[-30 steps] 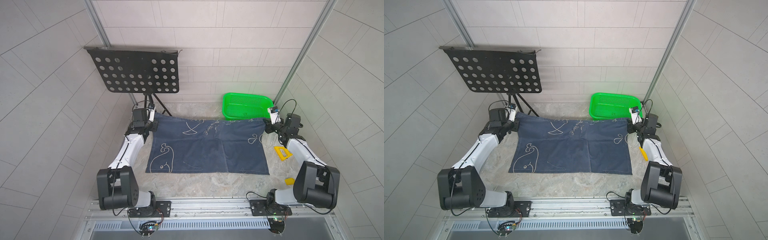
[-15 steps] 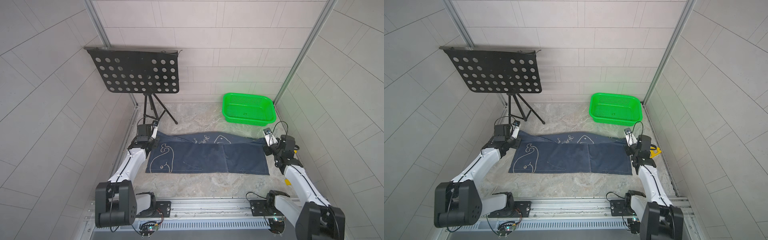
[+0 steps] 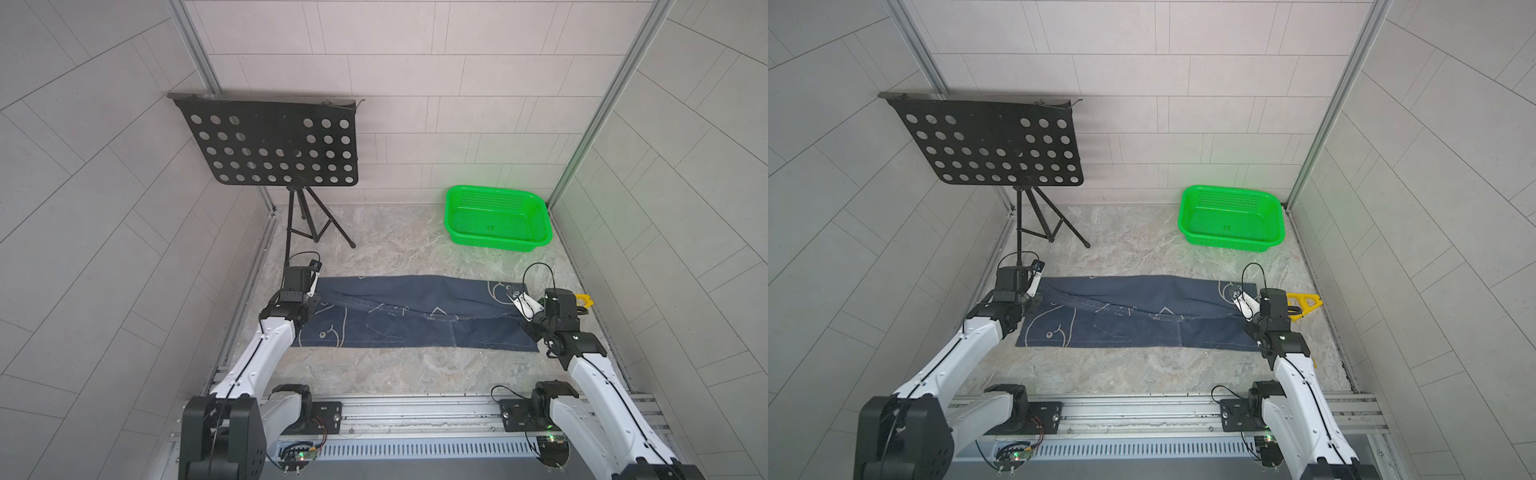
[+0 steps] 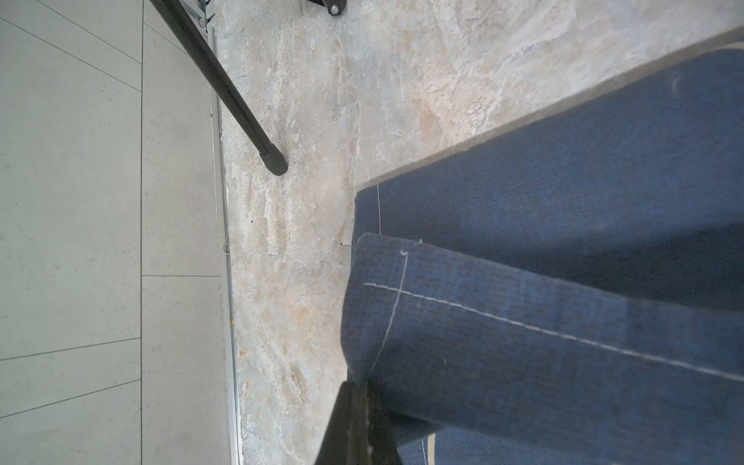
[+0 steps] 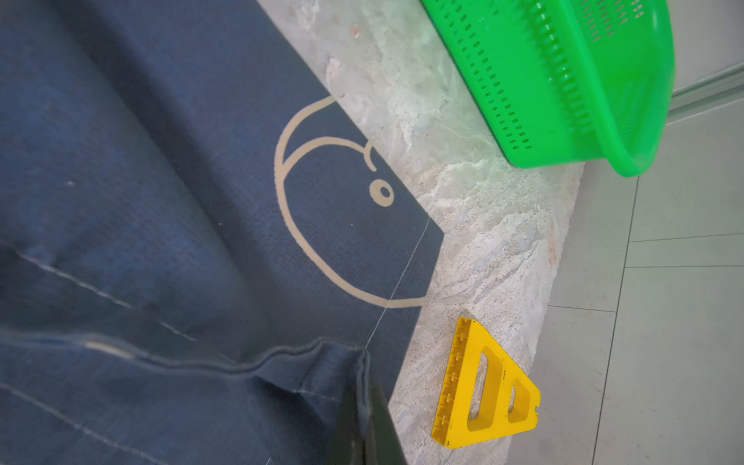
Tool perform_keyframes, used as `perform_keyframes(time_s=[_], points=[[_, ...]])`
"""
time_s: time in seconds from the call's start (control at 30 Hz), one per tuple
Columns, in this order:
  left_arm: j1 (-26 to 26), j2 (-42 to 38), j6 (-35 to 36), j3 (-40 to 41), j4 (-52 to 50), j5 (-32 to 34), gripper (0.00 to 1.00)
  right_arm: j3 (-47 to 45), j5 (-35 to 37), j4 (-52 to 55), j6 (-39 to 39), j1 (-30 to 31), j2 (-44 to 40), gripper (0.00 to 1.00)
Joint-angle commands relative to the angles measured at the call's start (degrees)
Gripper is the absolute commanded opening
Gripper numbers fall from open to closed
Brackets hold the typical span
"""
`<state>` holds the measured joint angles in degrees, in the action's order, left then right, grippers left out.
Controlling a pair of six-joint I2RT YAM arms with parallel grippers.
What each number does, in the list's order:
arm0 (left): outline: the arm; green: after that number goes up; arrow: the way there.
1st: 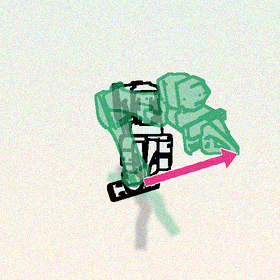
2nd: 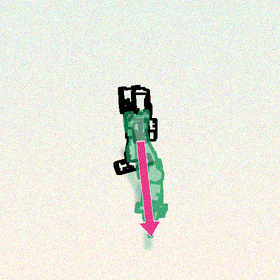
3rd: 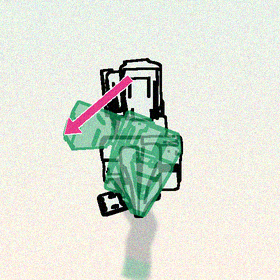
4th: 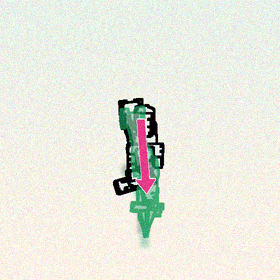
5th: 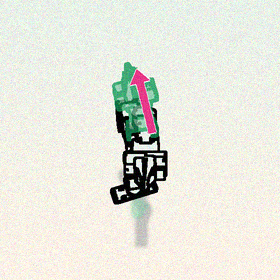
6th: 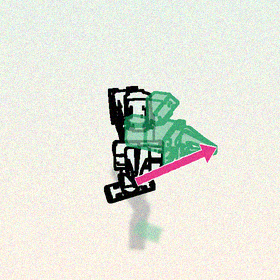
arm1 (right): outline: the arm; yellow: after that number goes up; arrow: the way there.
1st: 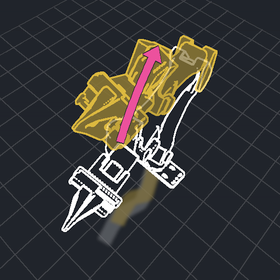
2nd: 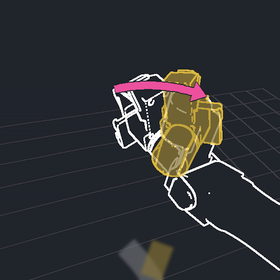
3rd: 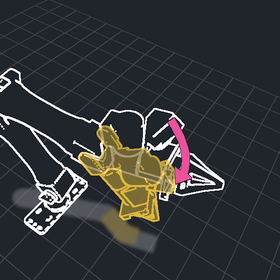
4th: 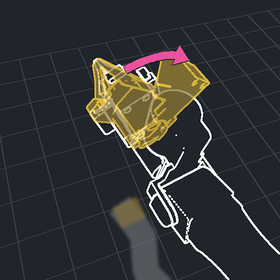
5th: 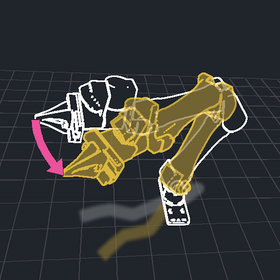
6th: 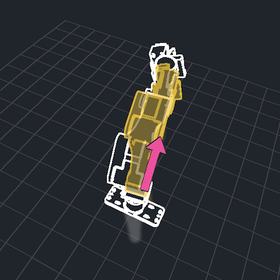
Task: Roll up the pillowcase
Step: Fold the pillowcase at the center of the board.
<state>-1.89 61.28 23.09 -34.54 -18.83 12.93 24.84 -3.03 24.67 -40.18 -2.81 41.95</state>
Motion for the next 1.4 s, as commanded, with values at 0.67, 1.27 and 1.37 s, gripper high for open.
perform_keyframes(time_s=[0.67,1.27,1.37], points=[[-5.1,-12.4,15.7,0.7,-22.9,3.8,0.0,7.3,11.6,20.5,-1.5,5.4,-4.3,0.0],[-5.1,-17.4,23.6,1.7,-28.6,2.1,0.0,9.8,9.4,28.4,-2.0,6.5,-6.7,0.0],[-5.1,-17.5,24.4,0.0,-27.8,3.1,0.0,12.3,9.1,28.5,-1.0,6.5,-7.4,0.0]])
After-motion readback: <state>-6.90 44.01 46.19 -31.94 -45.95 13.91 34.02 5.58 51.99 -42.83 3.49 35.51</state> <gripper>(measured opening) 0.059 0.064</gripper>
